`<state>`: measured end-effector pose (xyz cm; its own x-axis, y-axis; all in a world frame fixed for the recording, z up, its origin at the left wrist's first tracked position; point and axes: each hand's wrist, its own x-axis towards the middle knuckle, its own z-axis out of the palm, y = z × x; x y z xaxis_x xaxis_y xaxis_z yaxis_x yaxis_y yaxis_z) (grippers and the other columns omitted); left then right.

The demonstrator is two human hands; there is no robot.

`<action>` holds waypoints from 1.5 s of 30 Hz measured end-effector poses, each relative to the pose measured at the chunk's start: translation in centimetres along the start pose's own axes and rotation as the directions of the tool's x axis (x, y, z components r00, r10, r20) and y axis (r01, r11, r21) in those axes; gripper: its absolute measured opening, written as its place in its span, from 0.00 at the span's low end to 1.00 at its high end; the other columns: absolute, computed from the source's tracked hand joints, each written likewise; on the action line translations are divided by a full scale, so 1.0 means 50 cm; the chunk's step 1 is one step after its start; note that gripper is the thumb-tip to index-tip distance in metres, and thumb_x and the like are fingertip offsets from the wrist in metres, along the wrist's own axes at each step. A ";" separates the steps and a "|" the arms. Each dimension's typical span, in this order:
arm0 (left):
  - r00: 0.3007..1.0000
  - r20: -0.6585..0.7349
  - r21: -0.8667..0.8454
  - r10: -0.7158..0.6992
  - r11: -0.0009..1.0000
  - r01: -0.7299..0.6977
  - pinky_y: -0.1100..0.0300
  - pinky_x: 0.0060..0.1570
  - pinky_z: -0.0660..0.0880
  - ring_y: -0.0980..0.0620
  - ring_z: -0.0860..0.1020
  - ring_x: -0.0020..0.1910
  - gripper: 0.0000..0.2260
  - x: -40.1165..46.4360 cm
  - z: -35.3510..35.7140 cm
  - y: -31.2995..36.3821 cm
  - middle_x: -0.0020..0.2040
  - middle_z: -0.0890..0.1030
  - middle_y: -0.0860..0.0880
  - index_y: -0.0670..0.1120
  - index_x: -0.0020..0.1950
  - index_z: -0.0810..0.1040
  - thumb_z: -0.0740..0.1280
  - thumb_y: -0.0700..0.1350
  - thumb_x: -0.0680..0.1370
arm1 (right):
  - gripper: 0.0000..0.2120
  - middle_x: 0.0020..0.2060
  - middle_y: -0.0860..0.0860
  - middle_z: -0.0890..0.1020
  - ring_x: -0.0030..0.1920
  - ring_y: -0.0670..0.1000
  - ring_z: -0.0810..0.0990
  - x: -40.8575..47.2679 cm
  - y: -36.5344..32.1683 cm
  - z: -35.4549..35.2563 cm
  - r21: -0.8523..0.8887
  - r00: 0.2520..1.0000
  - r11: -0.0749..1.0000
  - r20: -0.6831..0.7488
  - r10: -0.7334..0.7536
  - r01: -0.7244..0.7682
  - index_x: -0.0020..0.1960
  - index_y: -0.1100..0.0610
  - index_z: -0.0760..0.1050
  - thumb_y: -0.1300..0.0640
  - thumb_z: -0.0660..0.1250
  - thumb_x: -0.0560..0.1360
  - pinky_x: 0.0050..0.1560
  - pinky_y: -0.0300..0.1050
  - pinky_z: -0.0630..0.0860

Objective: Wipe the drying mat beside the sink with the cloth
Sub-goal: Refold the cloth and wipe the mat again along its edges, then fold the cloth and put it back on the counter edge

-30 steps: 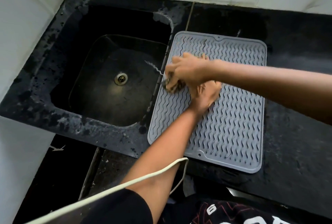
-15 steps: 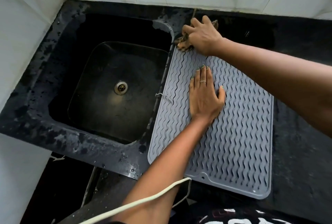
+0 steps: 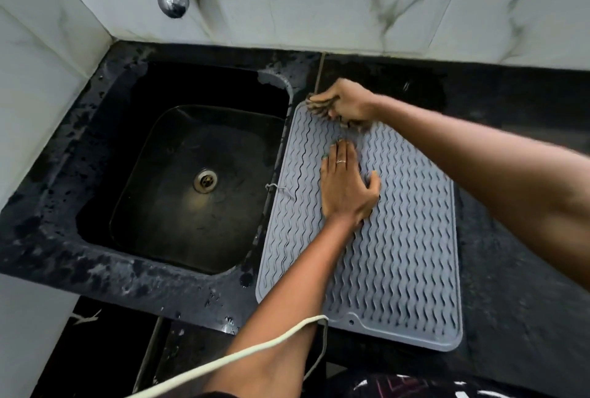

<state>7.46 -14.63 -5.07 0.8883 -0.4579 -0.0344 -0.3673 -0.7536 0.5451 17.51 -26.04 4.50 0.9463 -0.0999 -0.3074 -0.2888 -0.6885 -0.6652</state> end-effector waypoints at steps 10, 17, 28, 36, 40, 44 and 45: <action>0.970 0.204 -0.753 -0.134 0.612 0.243 0.63 0.42 0.70 0.55 0.75 0.43 0.16 0.014 -0.159 0.021 0.53 0.81 0.48 0.44 0.61 0.78 0.53 0.45 0.83 | 0.12 0.40 0.56 0.85 0.41 0.54 0.83 -0.245 0.049 -0.033 0.977 0.990 0.172 0.109 0.090 -0.123 0.52 0.59 0.76 0.56 0.56 0.79 0.47 0.48 0.81; 0.985 0.171 -0.835 0.009 0.532 0.140 0.55 0.50 0.78 0.54 0.81 0.45 0.14 0.032 -0.325 0.107 0.50 0.82 0.49 0.46 0.58 0.77 0.64 0.53 0.79 | 0.22 0.52 0.60 0.84 0.53 0.59 0.83 -0.285 -0.025 -0.077 0.982 1.000 0.187 -0.014 -0.024 0.018 0.52 0.59 0.82 0.42 0.63 0.74 0.52 0.52 0.80; 0.961 0.256 -0.868 0.108 0.464 0.179 0.50 0.59 0.74 0.50 0.80 0.49 0.17 0.040 -0.418 0.174 0.55 0.81 0.46 0.49 0.62 0.73 0.69 0.52 0.76 | 0.27 0.60 0.68 0.76 0.56 0.64 0.78 -0.309 -0.114 -0.142 0.891 0.982 0.418 -0.136 -0.128 0.178 0.64 0.65 0.69 0.52 0.72 0.71 0.63 0.65 0.72; 0.935 0.180 -0.929 0.306 0.364 0.060 0.50 0.60 0.75 0.44 0.78 0.57 0.20 0.059 -0.504 0.182 0.62 0.78 0.37 0.38 0.65 0.72 0.64 0.50 0.78 | 0.08 0.43 0.52 0.84 0.49 0.51 0.80 -0.355 -0.112 -0.268 0.672 0.962 0.689 -0.214 -0.168 0.270 0.49 0.57 0.79 0.57 0.69 0.71 0.49 0.48 0.77; 0.920 0.187 -0.930 0.345 0.365 0.053 0.55 0.52 0.78 0.49 0.81 0.50 0.16 0.069 -0.535 0.186 0.52 0.83 0.45 0.45 0.59 0.78 0.57 0.52 0.82 | 0.03 0.42 0.52 0.82 0.46 0.50 0.79 -0.372 -0.134 -0.302 0.592 0.933 0.731 -0.312 -0.180 0.339 0.46 0.56 0.78 0.61 0.65 0.76 0.44 0.46 0.78; 0.911 0.211 -0.835 0.355 0.550 -0.022 0.51 0.60 0.71 0.52 0.78 0.56 0.20 0.069 -0.548 0.204 0.53 0.82 0.52 0.56 0.59 0.76 0.56 0.65 0.77 | 0.03 0.41 0.52 0.80 0.44 0.50 0.77 -0.383 -0.184 -0.316 0.437 0.870 0.792 -0.439 -0.226 0.426 0.45 0.55 0.76 0.61 0.69 0.74 0.42 0.43 0.75; 0.909 0.201 -0.798 0.365 0.600 -0.065 0.51 0.59 0.73 0.52 0.78 0.59 0.23 0.067 -0.548 0.213 0.57 0.81 0.53 0.56 0.62 0.75 0.60 0.67 0.73 | 0.05 0.42 0.53 0.81 0.44 0.51 0.78 -0.384 -0.197 -0.320 0.390 0.855 0.808 -0.455 -0.248 0.442 0.45 0.55 0.76 0.62 0.71 0.72 0.44 0.45 0.76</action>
<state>14.07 -11.25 23.55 0.6181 -0.7861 -0.0002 -0.0582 -0.0460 0.9972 4.52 -28.83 27.83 0.9469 -0.2417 0.2119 0.1282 -0.3206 -0.9385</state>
